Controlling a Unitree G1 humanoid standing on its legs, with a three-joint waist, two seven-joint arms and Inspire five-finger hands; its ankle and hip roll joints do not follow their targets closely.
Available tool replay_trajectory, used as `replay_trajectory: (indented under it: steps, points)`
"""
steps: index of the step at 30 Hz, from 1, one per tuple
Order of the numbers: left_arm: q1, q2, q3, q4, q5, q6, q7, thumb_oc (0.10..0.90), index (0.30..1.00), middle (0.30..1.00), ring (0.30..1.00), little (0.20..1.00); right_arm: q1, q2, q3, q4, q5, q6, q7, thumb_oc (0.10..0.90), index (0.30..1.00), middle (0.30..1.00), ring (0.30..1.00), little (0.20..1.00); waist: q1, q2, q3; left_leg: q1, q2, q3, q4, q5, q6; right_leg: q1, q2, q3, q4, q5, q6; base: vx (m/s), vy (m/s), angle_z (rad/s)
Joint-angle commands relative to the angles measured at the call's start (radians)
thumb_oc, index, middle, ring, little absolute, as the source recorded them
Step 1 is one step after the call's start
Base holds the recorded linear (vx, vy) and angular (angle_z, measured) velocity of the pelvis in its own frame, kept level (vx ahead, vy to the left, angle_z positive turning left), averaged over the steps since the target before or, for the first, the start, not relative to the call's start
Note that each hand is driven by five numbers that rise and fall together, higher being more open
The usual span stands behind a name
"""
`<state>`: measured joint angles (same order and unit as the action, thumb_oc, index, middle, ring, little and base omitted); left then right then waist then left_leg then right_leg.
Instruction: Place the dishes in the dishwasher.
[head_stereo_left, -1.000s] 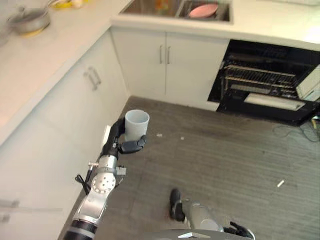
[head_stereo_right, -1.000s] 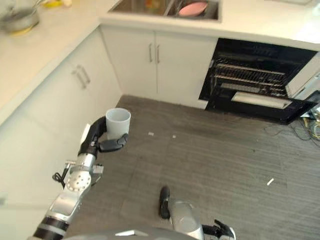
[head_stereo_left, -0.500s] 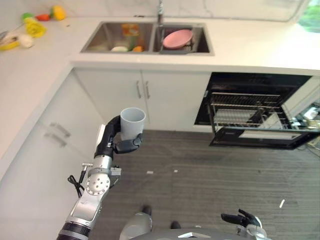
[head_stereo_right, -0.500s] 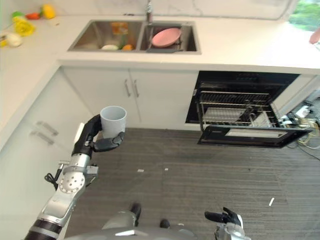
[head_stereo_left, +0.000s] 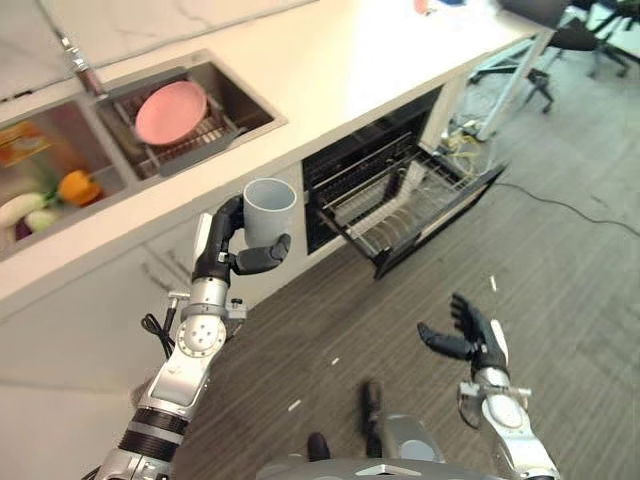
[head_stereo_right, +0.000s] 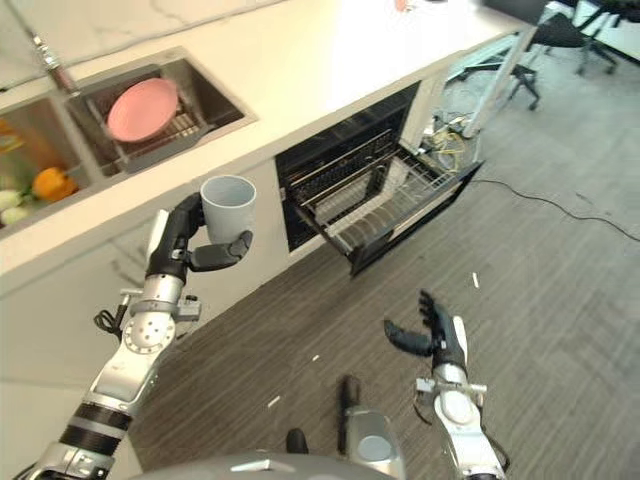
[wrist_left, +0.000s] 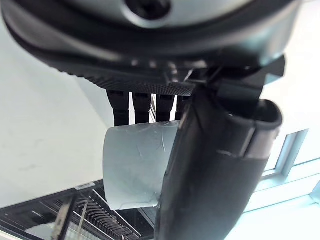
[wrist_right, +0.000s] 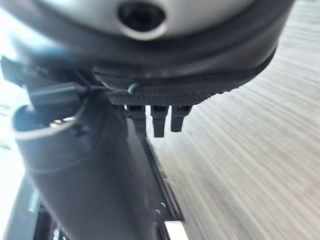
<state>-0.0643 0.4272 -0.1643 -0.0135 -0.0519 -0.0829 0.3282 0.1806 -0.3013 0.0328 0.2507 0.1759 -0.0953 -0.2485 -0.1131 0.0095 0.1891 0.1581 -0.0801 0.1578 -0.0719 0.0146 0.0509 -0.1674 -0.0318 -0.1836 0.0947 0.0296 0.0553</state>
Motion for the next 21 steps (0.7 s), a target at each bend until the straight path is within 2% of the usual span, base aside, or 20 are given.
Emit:
replay_trajectory:
  steps: [1,2,3,6,10,14,16,21]
  points:
    - [-0.070,0.007,0.049,-0.134,0.105,-0.107,0.037,0.400,0.300,0.300,0.300,0.300,-0.088,-0.152,-0.121,-0.092,-0.069,-0.103,-0.017,0.800,0.900,0.900,0.900,0.900,0.016,-0.034,-0.078,-0.018,0.121,0.062,-0.014,-0.058,-0.110,0.202,-0.070,0.072,-0.162,0.002,0.115,0.05,0.014,-0.17]
    - [-0.071,0.007,0.049,-0.133,0.105,-0.107,0.037,0.400,0.300,0.300,0.300,0.300,-0.087,-0.152,-0.122,-0.093,-0.069,-0.102,-0.017,0.800,0.900,0.900,0.900,0.900,0.018,-0.034,-0.078,-0.017,0.121,0.063,-0.014,-0.058,-0.110,0.203,-0.070,0.073,-0.163,0.002,0.115,0.06,-0.022,-0.57]
    - [-0.106,0.000,0.038,-0.121,0.111,-0.101,0.048,0.400,0.300,0.300,0.300,0.300,-0.118,-0.155,-0.124,-0.183,-0.018,-0.129,0.005,0.800,0.900,0.900,0.900,0.900,0.002,-0.025,-0.087,-0.011,0.126,0.082,-0.015,-0.063,-0.110,0.207,-0.067,0.084,-0.172,0.002,0.116,0.04,-0.038,-0.64]
    - [-0.164,-0.008,0.021,-0.088,0.148,-0.095,0.072,0.400,0.300,0.300,0.300,0.300,-0.189,-0.122,-0.081,-0.286,0.100,-0.160,0.051,0.800,0.900,0.900,0.900,0.900,-0.008,-0.015,-0.093,-0.013,0.146,0.105,-0.015,-0.059,-0.123,0.206,-0.056,0.096,-0.182,-0.007,0.109,0.02,-0.084,-0.51]
    - [-0.192,-0.034,-0.005,-0.064,0.167,-0.099,0.084,0.400,0.300,0.300,0.300,0.300,-0.212,-0.097,-0.042,-0.329,0.185,-0.180,0.084,0.800,0.900,0.900,0.900,0.900,-0.012,-0.007,-0.094,0.003,0.158,0.107,-0.015,-0.055,-0.131,0.221,-0.045,0.098,-0.182,-0.018,0.099,0.06,-0.076,-0.25]
    - [-0.242,-0.040,-0.052,-0.042,0.206,-0.096,0.100,0.400,0.300,0.300,0.300,0.300,-0.261,-0.064,0.034,-0.360,0.325,-0.191,0.124,0.800,0.900,0.900,0.900,0.900,-0.011,0.009,-0.093,0.013,0.165,0.110,-0.015,-0.046,-0.140,0.232,-0.035,0.096,-0.182,-0.032,0.090,0.03,-0.073,0.03]
    - [-0.284,-0.050,-0.087,-0.024,0.222,-0.097,0.121,0.400,0.300,0.300,0.300,0.300,-0.284,-0.057,0.083,-0.371,0.360,-0.189,0.135,0.800,0.900,0.900,0.900,0.900,-0.006,0.016,-0.089,0.007,0.167,0.096,-0.010,-0.036,-0.146,0.237,-0.032,0.095,-0.182,-0.038,0.083,0.00,-0.069,-0.04]
    - [-0.311,-0.071,-0.137,-0.014,0.257,-0.086,0.144,0.400,0.300,0.300,0.300,0.300,-0.306,-0.038,0.118,-0.387,0.392,-0.198,0.122,0.800,0.900,0.900,0.900,0.900,-0.003,0.023,-0.088,0.002,0.163,0.078,-0.006,-0.034,-0.148,0.251,-0.034,0.083,-0.182,-0.045,0.077,0.01,-0.032,0.15]
